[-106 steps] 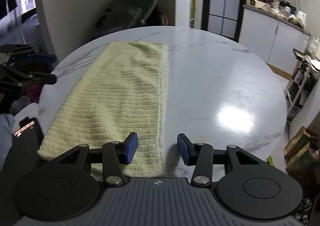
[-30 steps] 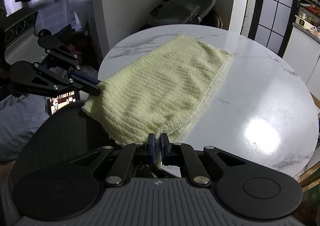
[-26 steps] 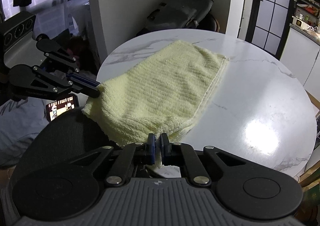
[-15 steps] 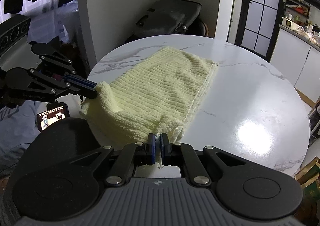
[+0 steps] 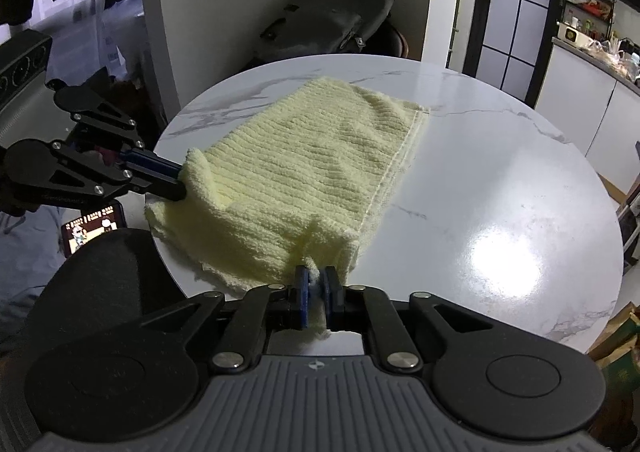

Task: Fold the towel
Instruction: 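Lift both strip ends with both grippers, bringing them toward each other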

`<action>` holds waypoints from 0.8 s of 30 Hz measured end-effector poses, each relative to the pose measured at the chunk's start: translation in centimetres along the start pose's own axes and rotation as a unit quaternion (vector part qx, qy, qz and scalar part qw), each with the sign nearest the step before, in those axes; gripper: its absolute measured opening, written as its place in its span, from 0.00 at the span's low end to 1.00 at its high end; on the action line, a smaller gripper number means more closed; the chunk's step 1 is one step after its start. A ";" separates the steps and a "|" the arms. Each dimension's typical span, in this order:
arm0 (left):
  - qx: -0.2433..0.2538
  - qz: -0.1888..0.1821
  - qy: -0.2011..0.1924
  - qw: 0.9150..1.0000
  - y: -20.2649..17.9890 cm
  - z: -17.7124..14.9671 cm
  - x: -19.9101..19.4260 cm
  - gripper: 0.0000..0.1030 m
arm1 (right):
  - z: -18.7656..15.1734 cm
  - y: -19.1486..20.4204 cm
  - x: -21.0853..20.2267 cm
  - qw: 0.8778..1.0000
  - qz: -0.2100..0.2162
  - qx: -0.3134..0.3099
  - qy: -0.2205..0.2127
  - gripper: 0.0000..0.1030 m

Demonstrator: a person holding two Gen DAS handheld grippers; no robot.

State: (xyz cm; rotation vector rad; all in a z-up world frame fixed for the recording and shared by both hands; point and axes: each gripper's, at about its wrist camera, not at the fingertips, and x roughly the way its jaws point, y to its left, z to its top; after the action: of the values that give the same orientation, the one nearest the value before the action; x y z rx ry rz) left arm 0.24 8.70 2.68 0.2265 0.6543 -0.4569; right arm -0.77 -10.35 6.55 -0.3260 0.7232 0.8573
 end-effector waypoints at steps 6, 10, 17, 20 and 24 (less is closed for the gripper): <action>0.001 0.002 0.000 1.000 -0.2 -0.1 0.0 0.13 | 0.1 0.2 -0.3 1.000 -0.026 -0.002 0.007 0.40; 0.001 0.004 0.001 1.000 -0.3 0.0 0.1 0.13 | -0.2 -0.1 -0.4 1.000 -0.013 0.006 0.011 0.41; 0.006 0.011 0.004 1.000 -0.6 0.2 0.2 0.13 | -0.7 -1.0 -0.3 0.999 0.035 0.027 0.004 0.33; 0.010 0.017 0.006 1.000 -0.7 0.2 0.1 0.18 | -0.6 -0.8 -0.3 0.999 0.048 0.022 0.001 0.19; 0.020 0.023 0.009 0.999 -0.7 0.3 -0.2 0.20 | -0.6 -0.5 -0.3 0.999 0.051 0.016 0.000 0.15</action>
State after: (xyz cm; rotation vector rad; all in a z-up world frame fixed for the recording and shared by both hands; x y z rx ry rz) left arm -0.10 8.02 2.94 0.2830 0.6565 -0.4244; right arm -0.75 -11.14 6.33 -0.2622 0.7568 0.9408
